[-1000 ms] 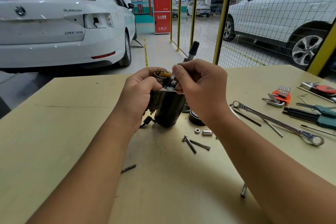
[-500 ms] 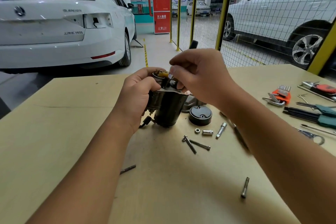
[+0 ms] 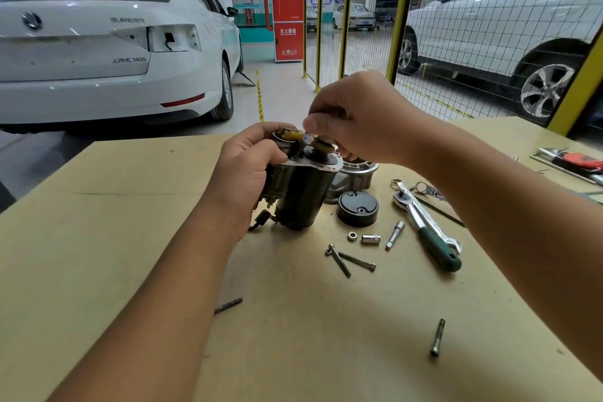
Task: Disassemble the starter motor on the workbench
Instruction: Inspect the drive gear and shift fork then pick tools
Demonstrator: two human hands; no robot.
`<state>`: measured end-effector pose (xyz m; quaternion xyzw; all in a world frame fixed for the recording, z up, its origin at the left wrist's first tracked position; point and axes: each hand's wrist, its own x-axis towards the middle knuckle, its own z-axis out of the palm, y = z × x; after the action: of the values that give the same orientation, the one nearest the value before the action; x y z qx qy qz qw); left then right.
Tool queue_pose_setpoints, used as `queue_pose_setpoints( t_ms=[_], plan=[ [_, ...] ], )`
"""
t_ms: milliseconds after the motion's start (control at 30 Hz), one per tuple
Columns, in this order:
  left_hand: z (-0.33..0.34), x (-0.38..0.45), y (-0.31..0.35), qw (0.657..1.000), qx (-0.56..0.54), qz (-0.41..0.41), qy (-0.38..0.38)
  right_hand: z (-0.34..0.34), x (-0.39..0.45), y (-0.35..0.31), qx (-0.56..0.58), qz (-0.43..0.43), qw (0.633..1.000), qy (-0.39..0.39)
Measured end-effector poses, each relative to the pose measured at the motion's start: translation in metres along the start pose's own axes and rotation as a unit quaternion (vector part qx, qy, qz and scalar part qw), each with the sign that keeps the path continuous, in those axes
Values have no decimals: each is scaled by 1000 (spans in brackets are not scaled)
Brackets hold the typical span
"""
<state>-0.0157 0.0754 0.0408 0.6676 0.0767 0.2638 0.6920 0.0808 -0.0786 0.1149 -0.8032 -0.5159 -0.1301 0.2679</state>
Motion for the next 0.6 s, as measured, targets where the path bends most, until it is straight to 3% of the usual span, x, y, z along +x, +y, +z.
queue_pose_setpoints(
  t_ms=[300, 600],
  plan=[
    [0, 0, 0, 1000, -6, 0, -5, -1, 10, -2, -66, -12, 997, -24],
    [-2, -1, 1, 1000, 1, 7, -8, -11, 5, 3, 23, -2, 998, -61]
  ],
)
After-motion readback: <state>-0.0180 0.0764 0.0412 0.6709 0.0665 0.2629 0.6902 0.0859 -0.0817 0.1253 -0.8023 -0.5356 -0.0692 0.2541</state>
